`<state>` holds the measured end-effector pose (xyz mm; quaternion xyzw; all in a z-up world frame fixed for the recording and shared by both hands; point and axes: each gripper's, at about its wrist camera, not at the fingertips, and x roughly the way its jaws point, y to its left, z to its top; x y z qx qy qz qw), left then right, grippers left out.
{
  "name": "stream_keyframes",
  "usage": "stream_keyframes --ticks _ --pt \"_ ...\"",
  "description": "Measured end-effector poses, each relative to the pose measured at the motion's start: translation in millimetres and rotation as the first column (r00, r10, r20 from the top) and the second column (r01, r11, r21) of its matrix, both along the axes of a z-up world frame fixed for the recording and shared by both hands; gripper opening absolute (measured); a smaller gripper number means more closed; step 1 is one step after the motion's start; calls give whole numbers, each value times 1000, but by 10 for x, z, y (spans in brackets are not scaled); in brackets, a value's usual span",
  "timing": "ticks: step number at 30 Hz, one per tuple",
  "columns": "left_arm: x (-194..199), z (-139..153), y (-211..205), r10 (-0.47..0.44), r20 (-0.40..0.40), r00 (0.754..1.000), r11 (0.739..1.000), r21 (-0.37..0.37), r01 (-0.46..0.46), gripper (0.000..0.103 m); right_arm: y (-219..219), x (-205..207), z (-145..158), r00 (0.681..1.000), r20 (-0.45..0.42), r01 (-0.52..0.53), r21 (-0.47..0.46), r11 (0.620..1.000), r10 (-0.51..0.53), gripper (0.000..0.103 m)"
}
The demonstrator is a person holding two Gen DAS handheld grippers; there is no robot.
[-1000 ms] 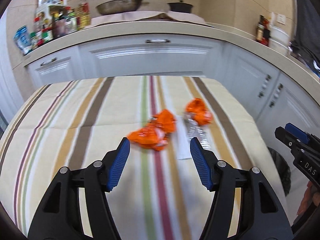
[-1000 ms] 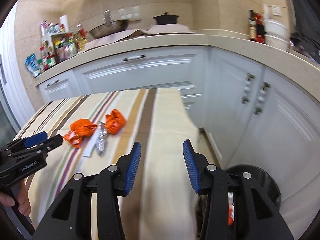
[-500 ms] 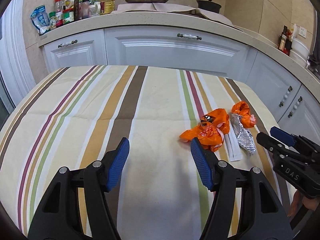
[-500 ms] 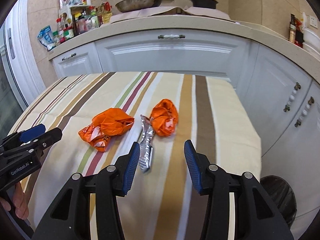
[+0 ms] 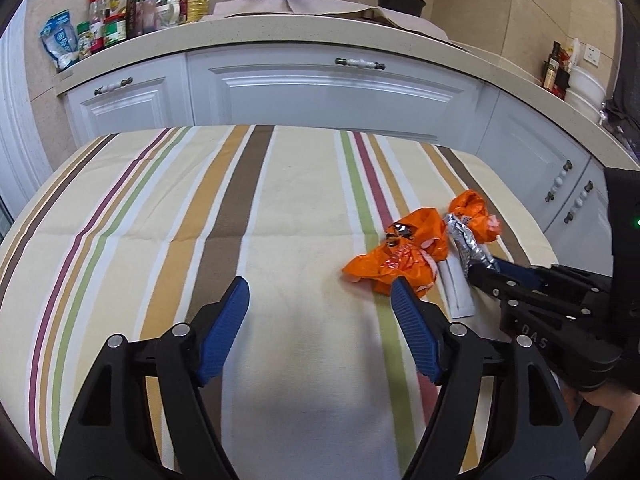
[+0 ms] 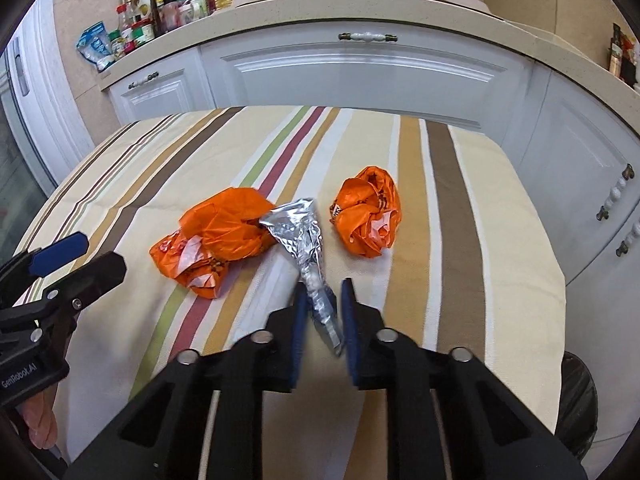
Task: Collect trash
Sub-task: 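Grasp the silver foil wrapper with the right tool while the left tool grasps an orange bag, then carry the foil and orange bag over the bin and open both tools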
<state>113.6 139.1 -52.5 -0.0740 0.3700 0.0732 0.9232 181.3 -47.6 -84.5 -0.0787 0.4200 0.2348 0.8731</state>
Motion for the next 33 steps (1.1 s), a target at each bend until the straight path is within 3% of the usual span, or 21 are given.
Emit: stream_keyframes --ticks 7,19,23,25,28,33 --pt "85 31 -180 -56 19 998 998 16 56 74 -52 -60 61 1000 24 2 22 1000 -3 15" --pt "380 -90 -423 -128 -18 992 991 43 129 73 -394 -159 220 996 68 54 63 997 -58 15" --pt "459 -196 -432 -137 -69 988 990 33 140 56 -478 -184 238 995 75 67 72 995 -73 15" --pt "455 -196 -419 -139 -68 988 990 22 141 53 -514 -192 248 994 79 74 77 994 -80 15" --pt "445 -209 -419 -148 -69 987 988 22 150 36 -555 -198 252 993 83 81 83 993 -88 15" --pt "402 -201 -410 -134 -60 989 991 9 135 32 -593 -224 248 991 88 89 90 992 -97 15"
